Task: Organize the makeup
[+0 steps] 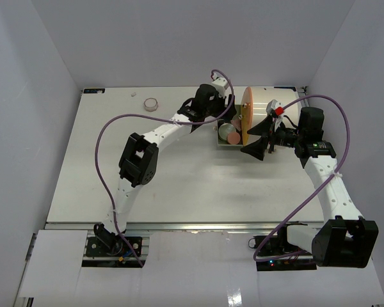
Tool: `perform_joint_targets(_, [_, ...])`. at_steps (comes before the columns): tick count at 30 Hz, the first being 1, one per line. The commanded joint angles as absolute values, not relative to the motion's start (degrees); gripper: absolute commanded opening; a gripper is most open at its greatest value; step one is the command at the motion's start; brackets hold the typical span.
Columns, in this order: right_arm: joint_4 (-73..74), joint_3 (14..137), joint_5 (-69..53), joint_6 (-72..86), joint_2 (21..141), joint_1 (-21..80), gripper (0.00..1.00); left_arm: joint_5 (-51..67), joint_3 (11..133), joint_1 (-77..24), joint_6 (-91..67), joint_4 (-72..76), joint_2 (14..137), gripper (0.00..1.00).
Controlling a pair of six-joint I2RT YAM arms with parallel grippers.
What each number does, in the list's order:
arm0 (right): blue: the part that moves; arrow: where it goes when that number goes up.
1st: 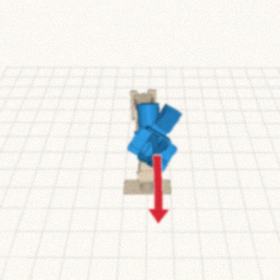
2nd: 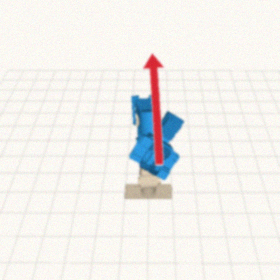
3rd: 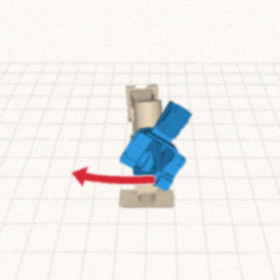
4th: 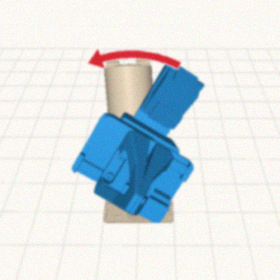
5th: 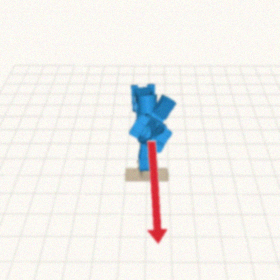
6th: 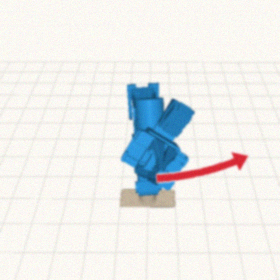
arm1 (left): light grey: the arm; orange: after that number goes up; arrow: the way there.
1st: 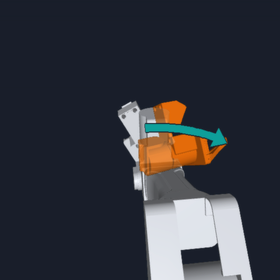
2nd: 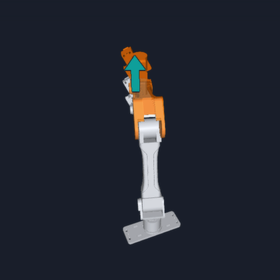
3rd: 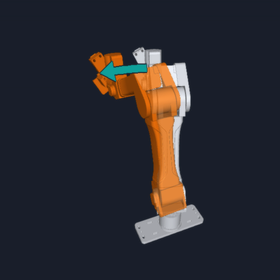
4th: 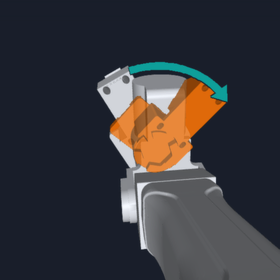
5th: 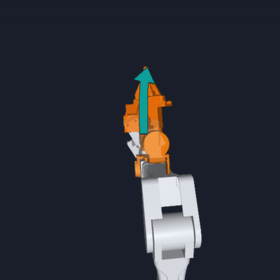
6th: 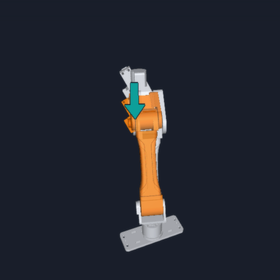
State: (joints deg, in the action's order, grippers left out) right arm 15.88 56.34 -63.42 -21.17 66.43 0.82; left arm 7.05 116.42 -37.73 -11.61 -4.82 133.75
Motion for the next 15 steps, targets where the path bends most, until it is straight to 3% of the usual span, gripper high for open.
perform_joint_targets(1, [13.9,55.8,-65.2,-20.7,65.7,0.7,0.92,4.3,114.7,-37.5,-10.0,-4.2,127.2,0.8])
perform_joint_targets(5, [14.0,55.7,-65.5,-20.7,65.7,0.7,0.92,3.4,107.8,-34.3,-12.7,-4.2,120.7,0.64])
perform_joint_targets(9, [14.0,55.6,-65.7,-20.7,66.0,0.7,0.92,9.9,96.0,-23.7,-23.7,-4.2,113.8,0.61])
perform_joint_targets(14, [14.0,55.7,-65.9,-20.7,66.5,0.7,0.92,7.1,86.9,-13.4,-23.9,-4.5,111.6,0.96])
perform_joint_targets(15, [14.0,55.7,-66.0,-20.6,66.6,0.7,0.92,4.9,87.3,-12.8,-23.0,-5.7,112.2,0.98])
